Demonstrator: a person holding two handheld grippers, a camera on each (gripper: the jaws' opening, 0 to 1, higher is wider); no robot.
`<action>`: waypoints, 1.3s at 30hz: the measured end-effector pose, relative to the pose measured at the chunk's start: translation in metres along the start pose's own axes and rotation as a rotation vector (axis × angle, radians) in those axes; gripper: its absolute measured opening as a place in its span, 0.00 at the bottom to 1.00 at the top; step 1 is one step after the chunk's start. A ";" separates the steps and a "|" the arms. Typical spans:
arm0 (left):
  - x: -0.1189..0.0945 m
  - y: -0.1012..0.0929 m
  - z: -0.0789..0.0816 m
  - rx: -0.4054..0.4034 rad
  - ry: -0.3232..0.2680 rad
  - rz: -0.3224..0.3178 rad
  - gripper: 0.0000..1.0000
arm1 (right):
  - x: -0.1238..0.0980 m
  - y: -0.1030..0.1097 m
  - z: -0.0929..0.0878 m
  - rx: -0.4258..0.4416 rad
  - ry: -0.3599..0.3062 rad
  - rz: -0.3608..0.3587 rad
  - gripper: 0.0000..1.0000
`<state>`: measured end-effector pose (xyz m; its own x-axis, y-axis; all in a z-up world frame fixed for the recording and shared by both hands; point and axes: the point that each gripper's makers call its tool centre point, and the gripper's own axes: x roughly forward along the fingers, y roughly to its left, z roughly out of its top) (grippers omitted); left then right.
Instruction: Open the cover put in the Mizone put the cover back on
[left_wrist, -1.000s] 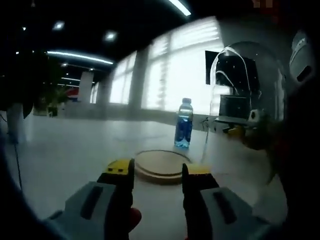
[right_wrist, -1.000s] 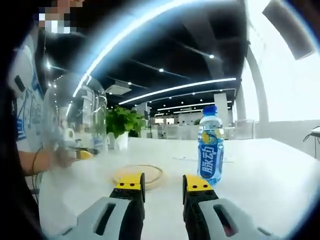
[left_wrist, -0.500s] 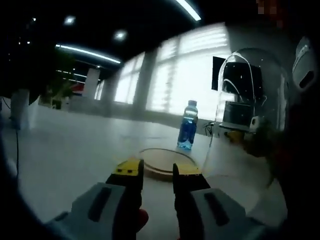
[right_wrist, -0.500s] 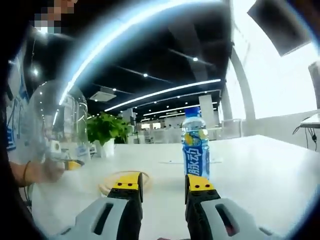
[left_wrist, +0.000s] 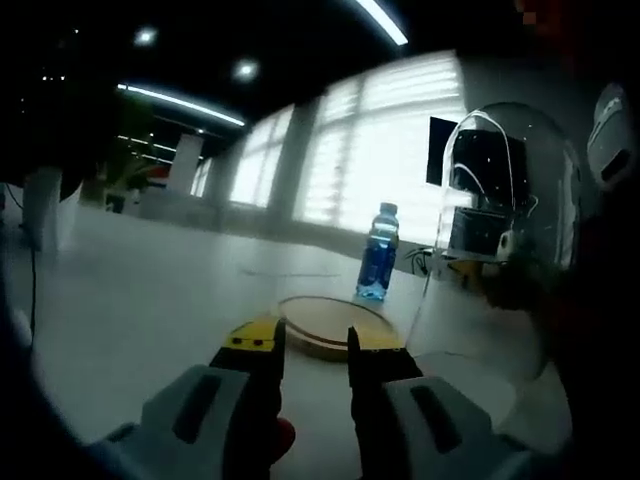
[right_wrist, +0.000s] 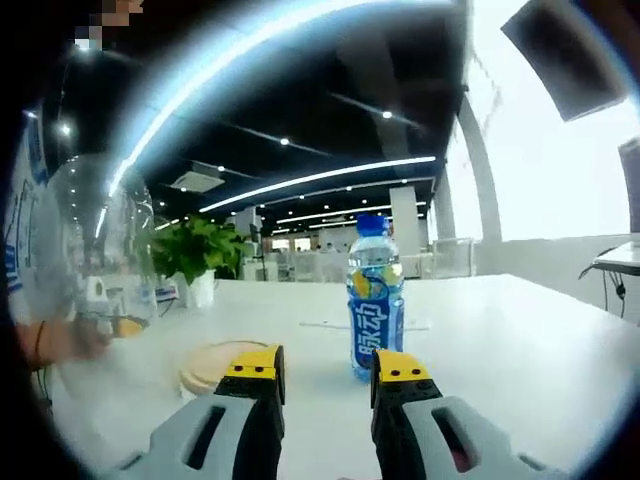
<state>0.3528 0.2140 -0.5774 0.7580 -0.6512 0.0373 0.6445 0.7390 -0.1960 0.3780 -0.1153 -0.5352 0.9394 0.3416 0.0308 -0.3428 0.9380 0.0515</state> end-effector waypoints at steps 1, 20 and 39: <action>0.000 0.000 -0.001 0.001 0.005 0.001 0.20 | 0.002 -0.002 0.002 0.000 -0.002 -0.007 0.27; 0.001 0.000 -0.006 -0.026 0.033 -0.016 0.19 | 0.075 -0.021 0.052 -0.118 -0.023 -0.069 0.27; 0.001 0.002 -0.009 -0.027 0.042 -0.008 0.19 | 0.145 -0.041 0.080 -0.128 -0.017 -0.123 0.27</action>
<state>0.3543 0.2130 -0.5865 0.7477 -0.6641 -0.0023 0.6471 0.7293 -0.2221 0.5273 -0.1086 -0.4530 0.9734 0.2238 0.0492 -0.2200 0.9729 -0.0712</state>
